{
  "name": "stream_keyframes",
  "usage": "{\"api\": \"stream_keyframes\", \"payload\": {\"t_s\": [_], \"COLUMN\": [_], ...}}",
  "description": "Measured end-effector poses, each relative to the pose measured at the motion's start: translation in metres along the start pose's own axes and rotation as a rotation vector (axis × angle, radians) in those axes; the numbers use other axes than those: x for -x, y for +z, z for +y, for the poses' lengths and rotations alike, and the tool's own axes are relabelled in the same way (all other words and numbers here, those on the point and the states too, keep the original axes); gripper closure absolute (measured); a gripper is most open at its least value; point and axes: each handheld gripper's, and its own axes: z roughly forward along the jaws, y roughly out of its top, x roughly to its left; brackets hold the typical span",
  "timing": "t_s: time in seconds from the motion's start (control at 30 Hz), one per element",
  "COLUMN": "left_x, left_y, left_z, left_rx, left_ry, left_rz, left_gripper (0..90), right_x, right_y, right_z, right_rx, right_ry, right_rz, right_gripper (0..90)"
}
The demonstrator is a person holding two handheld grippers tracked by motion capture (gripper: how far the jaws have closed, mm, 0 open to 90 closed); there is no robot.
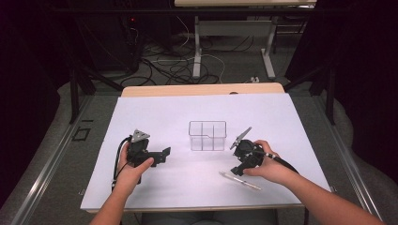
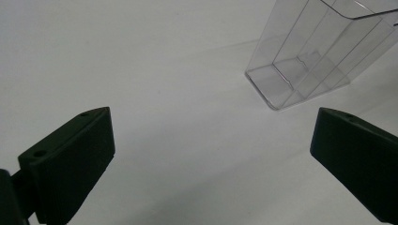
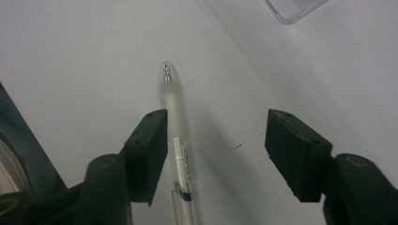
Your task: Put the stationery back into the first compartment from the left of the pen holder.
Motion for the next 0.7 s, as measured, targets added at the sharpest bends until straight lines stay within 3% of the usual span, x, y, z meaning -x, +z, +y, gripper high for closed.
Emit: {"api": "stream_keyframes", "payload": {"t_s": [0.2, 0.37, 0.47, 0.7], "left_x": [0.000, 0.000, 0.000, 0.000], "left_y": [0.001, 0.000, 0.001, 0.001], "left_z": [0.000, 0.000, -0.001, -0.001], "left_rx": [-0.005, -0.007, -0.004, -0.011], "left_ry": [0.001, 0.000, -0.001, 0.006], "left_rz": [-0.010, -0.013, -0.013, -0.017], "left_gripper": [0.2, 0.2, 0.2, 0.2], "right_x": [0.002, 0.000, -0.003, -0.010], "right_y": [-0.001, 0.000, 0.001, 0.008], "right_z": [0.005, 0.007, 0.011, 0.018], "right_rx": [-0.037, -0.070, -0.099, -0.114], "right_ry": [0.008, 0.000, -0.018, -0.041], "right_rz": [0.023, 0.055, 0.039, 0.027], "right_gripper": [54.4, 55.5, 55.3, 57.6]}}
